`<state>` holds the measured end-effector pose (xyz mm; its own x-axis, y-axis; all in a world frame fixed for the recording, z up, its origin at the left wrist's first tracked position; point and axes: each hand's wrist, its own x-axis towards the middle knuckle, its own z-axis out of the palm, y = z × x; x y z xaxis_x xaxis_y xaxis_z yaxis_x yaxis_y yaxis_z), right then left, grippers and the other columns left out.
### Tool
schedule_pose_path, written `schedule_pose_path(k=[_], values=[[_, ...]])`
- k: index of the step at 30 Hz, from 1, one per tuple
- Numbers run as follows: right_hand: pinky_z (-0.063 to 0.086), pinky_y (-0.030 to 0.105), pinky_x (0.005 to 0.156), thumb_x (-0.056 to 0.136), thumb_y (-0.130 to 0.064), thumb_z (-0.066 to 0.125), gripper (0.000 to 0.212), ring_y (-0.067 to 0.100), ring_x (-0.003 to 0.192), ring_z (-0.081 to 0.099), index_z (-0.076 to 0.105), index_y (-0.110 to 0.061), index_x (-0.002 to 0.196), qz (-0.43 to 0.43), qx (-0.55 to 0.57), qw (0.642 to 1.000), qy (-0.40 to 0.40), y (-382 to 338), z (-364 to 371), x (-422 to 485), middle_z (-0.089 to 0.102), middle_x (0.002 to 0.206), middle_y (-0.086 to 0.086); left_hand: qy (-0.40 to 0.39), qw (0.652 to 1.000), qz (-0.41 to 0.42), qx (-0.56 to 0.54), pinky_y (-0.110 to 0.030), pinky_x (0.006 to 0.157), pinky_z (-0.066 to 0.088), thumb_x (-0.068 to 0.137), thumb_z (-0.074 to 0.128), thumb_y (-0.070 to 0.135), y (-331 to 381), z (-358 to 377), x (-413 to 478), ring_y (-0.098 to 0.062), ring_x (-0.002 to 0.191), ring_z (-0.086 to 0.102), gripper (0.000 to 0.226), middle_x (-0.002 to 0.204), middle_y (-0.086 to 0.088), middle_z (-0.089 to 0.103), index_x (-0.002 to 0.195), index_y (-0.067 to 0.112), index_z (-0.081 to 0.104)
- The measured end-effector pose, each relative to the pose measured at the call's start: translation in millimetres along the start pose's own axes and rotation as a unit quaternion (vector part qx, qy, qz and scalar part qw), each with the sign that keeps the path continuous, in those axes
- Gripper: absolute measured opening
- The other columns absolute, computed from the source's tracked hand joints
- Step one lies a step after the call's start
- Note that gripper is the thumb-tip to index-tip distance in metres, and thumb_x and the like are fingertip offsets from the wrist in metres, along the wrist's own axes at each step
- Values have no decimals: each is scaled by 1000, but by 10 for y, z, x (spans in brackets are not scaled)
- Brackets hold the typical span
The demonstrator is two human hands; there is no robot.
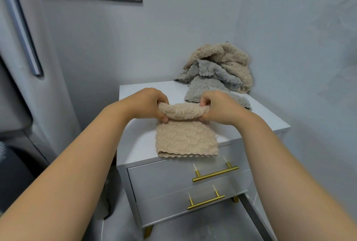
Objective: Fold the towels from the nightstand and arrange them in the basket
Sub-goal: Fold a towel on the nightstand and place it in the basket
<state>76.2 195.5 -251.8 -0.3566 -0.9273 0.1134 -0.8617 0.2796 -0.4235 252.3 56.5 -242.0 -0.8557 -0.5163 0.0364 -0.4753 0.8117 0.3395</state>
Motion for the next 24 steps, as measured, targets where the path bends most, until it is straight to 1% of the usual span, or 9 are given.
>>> schedule_pose_path(k=[3, 5, 8, 10, 15, 18, 20, 22, 24], values=[[45, 33, 71, 72, -27, 80, 29, 18, 84, 53, 56, -20, 86, 10, -23, 999, -44, -14, -36, -26, 57, 95, -1, -75, 997, -18, -2, -35, 92, 44, 73, 71, 56, 1, -76, -32, -16, 98, 54, 38, 106, 4, 63, 93, 23, 69], [45, 32, 71, 74, -41, 77, 33, 15, 82, 54, 60, -15, 85, 10, 6, 998, -57, -14, -46, -37, 59, 90, -3, -84, 996, -26, 10, -35, 84, 43, 75, 58, 69, -23, -68, 19, -19, 86, 51, 54, 97, -3, 62, 81, 16, 67], [47, 33, 67, 87, -40, 65, 37, 19, 72, 59, 65, -3, 84, 9, 64, 997, -36, 1, -49, -20, 66, 75, -3, -38, 998, -38, 38, -31, 70, 38, 86, 54, 59, -3, 23, 84, -19, 74, 46, 48, 80, -8, 56, 73, 13, 58], [52, 39, 76, 90, -28, 64, 29, 20, 78, 64, 66, -1, 80, 11, 67, 997, -35, 15, -21, 1, 70, 80, 5, -17, 998, -32, 52, -30, 68, 40, 89, 59, 45, 38, 81, 112, -21, 72, 49, 41, 83, -13, 64, 75, 6, 64], [47, 32, 78, 85, -34, 68, 24, 17, 91, 57, 55, -18, 98, 27, 71, 997, -6, 6, 36, 2, 59, 97, -1, -25, 998, -18, 46, -26, 70, 43, 83, 71, 34, 77, 130, 105, -17, 90, 57, 20, 94, 1, 63, 86, 16, 63], [42, 31, 97, 85, -40, 68, 52, 17, 120, 50, 48, -21, 129, 29, 56, 995, -73, -1, 25, 3, 52, 129, 0, -40, 999, -35, -1, -26, 77, 40, 80, 74, 36, 39, 130, 93, -15, 96, 52, 34, 104, 5, 55, 102, 21, 53], [38, 32, 104, 84, -40, 68, 59, 16, 129, 44, 45, -22, 136, 28, 32, 993, -106, -5, 29, 13, 46, 140, 0, -64, 996, -54, -14, -27, 84, 38, 79, 73, 40, 27, 111, 87, -15, 100, 49, 52, 108, 7, 50, 121, 24, 48], [40, 32, 101, 84, -38, 69, 58, 17, 127, 46, 47, -21, 135, 27, 22, 992, -122, -10, 23, 19, 49, 137, 0, -83, 994, -66, -8, -29, 90, 38, 78, 72, 46, 9, 89, 87, -15, 102, 48, 61, 111, 7, 50, 129, 24, 48], [42, 30, 91, 85, -35, 69, 54, 19, 115, 55, 52, -15, 133, 30, 32, 990, -135, -20, 12, 21, 57, 128, 3, -113, 990, -75, -24, -32, 91, 41, 77, 71, 50, -43, 82, 88, -17, 101, 53, 56, 113, 3, 59, 121, 18, 58]])
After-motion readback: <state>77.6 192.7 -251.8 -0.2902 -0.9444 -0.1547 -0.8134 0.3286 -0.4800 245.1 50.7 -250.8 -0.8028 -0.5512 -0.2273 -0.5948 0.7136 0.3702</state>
